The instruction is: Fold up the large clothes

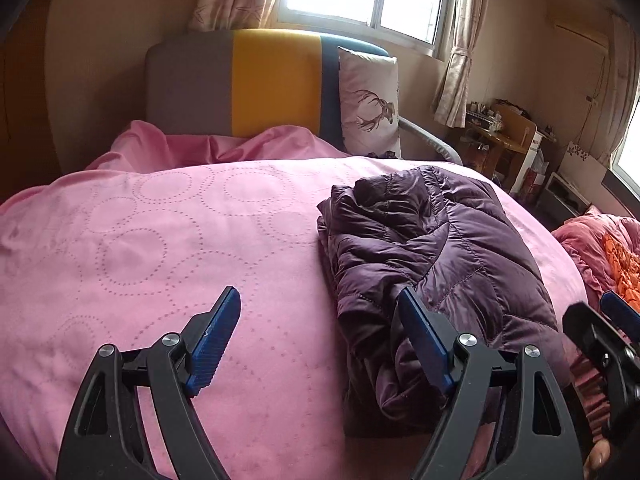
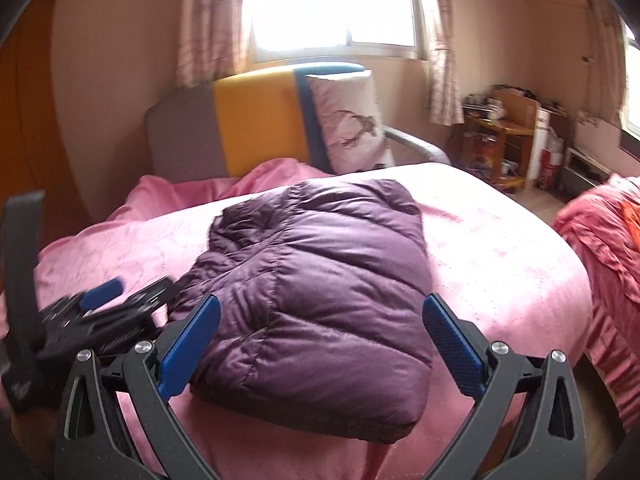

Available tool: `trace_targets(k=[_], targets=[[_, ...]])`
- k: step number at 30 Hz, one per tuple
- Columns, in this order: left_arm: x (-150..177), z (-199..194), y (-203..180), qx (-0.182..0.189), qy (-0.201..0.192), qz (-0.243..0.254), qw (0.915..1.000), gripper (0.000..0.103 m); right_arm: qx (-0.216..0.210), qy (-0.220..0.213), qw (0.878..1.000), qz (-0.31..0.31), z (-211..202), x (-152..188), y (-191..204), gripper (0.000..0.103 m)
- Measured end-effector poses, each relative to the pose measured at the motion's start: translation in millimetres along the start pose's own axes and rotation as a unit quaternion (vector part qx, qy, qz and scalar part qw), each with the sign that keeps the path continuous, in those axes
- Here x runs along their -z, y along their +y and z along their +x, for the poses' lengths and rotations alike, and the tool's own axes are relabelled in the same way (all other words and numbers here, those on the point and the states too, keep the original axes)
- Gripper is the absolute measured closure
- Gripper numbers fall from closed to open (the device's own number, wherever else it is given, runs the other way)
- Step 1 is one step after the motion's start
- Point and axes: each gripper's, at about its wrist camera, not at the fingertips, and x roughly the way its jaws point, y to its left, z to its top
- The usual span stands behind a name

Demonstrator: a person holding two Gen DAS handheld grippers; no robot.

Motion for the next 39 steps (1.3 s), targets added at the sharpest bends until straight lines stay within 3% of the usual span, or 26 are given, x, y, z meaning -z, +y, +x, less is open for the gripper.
trace_targets(k=[7, 14, 26, 39], targets=[[19.7, -21.3, 5.2, -0.021, -0.016, -0.011, 0.9996, 0.013, 0.056, 0.027, 0.997, 0.038, 8.2, 1.6, -7.7, 0.002], [31.3, -33.3, 1.4, -0.032, -0.022, -0.007, 0.9992, 0.004, 0.086, 0.015, 0.996, 0.018, -4.6, 4.9, -1.2, 0.002], [33.4, -44.8, -21.3, -0.032, -0.028, 0.028, 0.9987, 0.004, 0.101, 0.015, 0.995, 0.007, -11.4, 13.9, -5.9, 0.002], [34.0, -43.2, -25.7, -0.039, -0.028, 0.029, 0.9984, 0.004, 0.096, 0.013, 0.995, 0.016, -12.8, 18.2, -11.0, 0.002]])
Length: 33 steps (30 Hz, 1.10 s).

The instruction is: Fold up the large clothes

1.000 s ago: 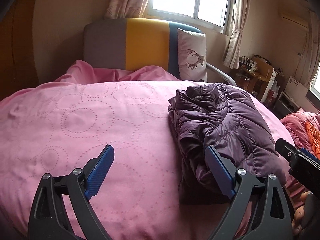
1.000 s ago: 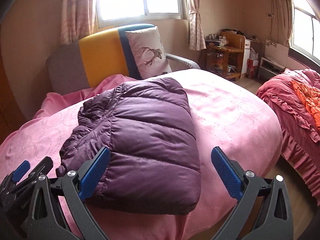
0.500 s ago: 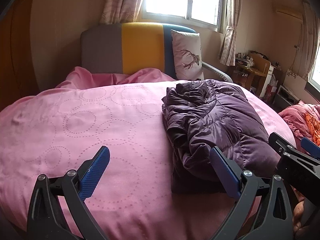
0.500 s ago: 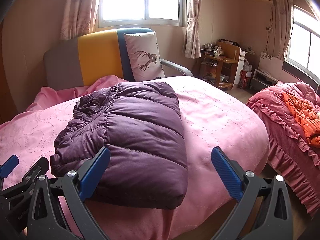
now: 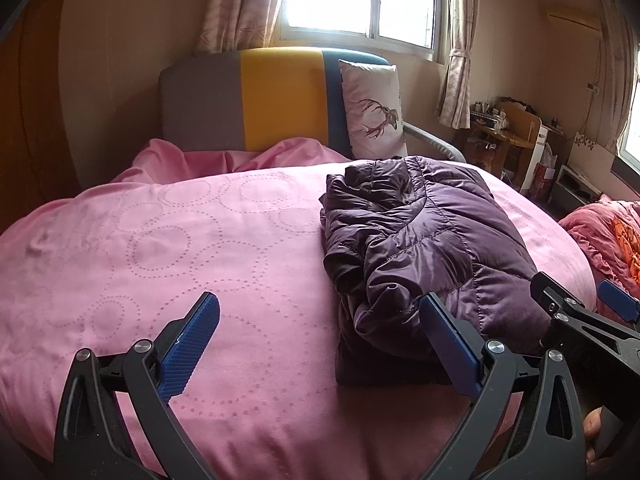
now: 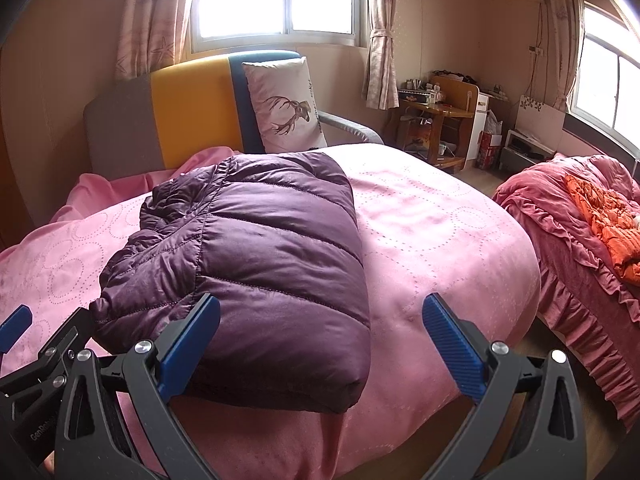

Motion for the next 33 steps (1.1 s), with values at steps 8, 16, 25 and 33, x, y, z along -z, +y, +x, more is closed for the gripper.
trace_targets(k=[8, 16, 25, 33], targets=[[-0.2, -0.9, -1.9, -0.008, -0.002, -0.004, 1.0000, 0.004, -0.004, 0.000, 1.000, -0.001, 0.3, 0.1, -1.4, 0.002], [0.0, 1.0, 0.3, -0.007, 0.003, -0.004, 1.0000, 0.004, -0.010, 0.003, 1.000, -0.006, 1.1, 1.6, 1.2, 0.002], [1.2, 0.8, 4.1, -0.007, 0.005, -0.009, 0.9999, 0.004, -0.014, 0.007, 1.000, -0.011, 0.4, 2.0, 3.4, 0.002], [2.0, -1.4, 4.8, -0.009, 0.003, -0.007, 0.9999, 0.004, -0.016, 0.006, 1.000, -0.013, -0.3, 1.8, 2.4, 0.002]])
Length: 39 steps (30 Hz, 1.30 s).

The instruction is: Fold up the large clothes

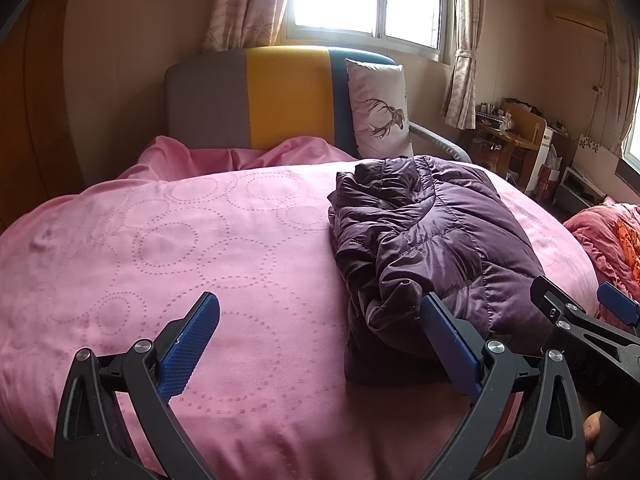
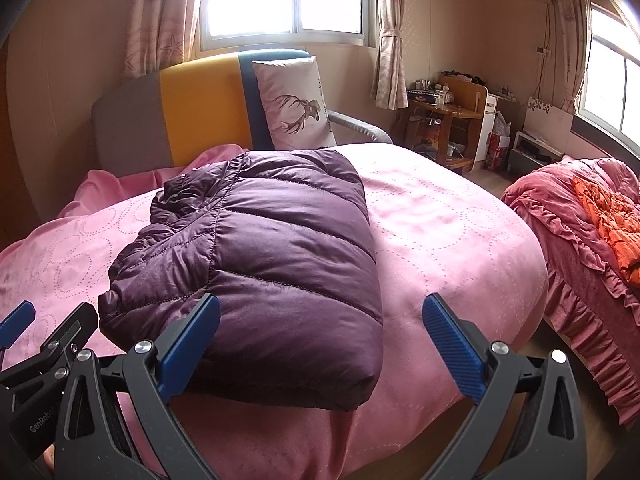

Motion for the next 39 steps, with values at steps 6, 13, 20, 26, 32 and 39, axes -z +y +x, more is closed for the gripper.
trace_targets(k=[6, 13, 20, 26, 32, 39], targets=[[1.8, -1.1, 2.1, 0.001, 0.003, -0.002, 1.0000, 0.004, -0.001, 0.000, 1.000, -0.001, -0.8, 1.2, 1.5, 0.002], [1.7, 0.0, 3.5, 0.001, 0.007, -0.004, 1.0000, 0.004, -0.002, 0.000, 1.000, 0.000, -1.2, 1.4, 1.6, 0.002], [2.0, -1.4, 2.4, -0.001, 0.005, -0.002, 1.0000, 0.004, -0.006, -0.001, 1.000, -0.002, -1.7, 0.5, -0.6, 0.002], [2.6, -2.0, 2.2, 0.000, 0.003, -0.001, 1.0000, 0.004, -0.007, 0.000, 1.000, -0.002, -2.0, 0.2, -0.5, 0.002], [2.8, -2.0, 2.4, 0.000, 0.003, -0.001, 1.0000, 0.004, -0.008, 0.001, 1.000, -0.003, -2.6, -0.5, -0.6, 0.002], [2.6, -4.0, 6.2, -0.007, -0.007, -0.002, 0.9999, 0.004, -0.011, 0.002, 1.000, -0.004, -1.8, -1.8, -2.7, 0.002]])
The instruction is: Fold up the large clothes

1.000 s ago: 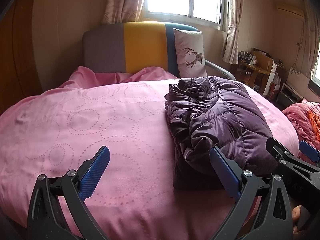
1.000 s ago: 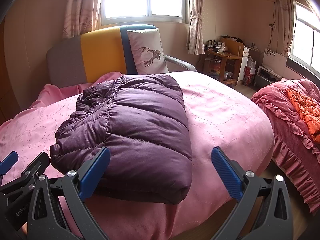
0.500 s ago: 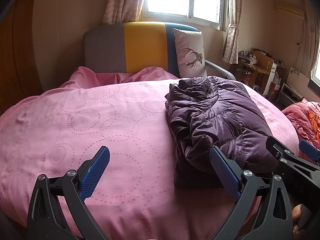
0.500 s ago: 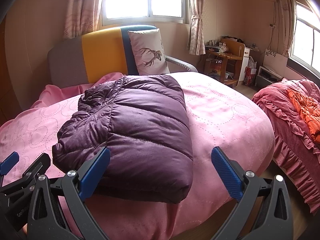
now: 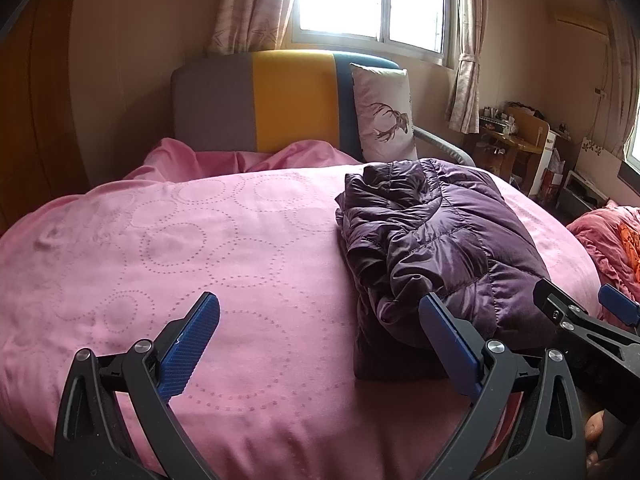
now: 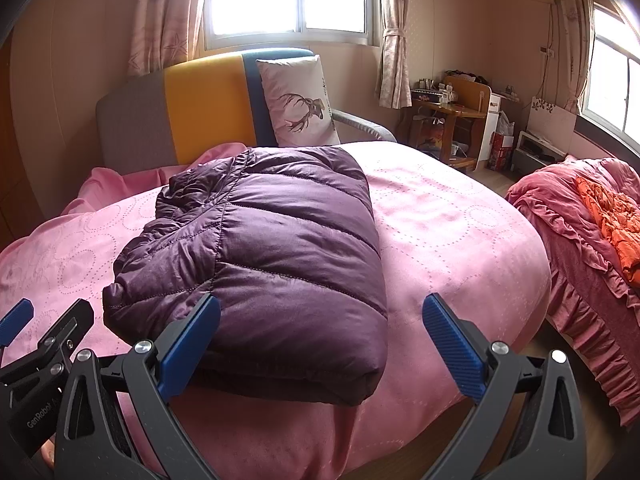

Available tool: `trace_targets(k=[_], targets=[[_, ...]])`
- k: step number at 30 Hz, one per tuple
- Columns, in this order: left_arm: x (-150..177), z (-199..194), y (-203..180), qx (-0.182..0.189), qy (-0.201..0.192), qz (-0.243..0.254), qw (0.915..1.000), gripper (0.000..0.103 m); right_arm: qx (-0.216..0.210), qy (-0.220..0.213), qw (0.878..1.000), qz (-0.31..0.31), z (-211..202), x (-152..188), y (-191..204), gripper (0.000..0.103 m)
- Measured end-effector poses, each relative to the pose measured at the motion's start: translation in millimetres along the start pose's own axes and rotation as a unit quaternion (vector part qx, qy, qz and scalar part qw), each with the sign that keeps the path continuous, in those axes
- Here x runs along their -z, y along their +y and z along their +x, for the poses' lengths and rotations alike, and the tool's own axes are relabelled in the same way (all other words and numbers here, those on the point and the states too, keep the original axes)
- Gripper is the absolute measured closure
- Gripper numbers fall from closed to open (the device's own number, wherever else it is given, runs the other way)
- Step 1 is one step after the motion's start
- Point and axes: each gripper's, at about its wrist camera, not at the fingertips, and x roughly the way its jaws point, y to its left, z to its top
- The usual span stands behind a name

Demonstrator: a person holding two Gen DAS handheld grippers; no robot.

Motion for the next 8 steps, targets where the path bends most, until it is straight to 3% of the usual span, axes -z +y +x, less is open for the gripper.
trace_targets(k=[8], targets=[[1.6, 6.9, 3.7, 0.002, 0.021, -0.012, 0.9997, 0.004, -0.005, 0.002, 1.000, -0.001, 2.1, 0.7, -2.4, 0.002]])
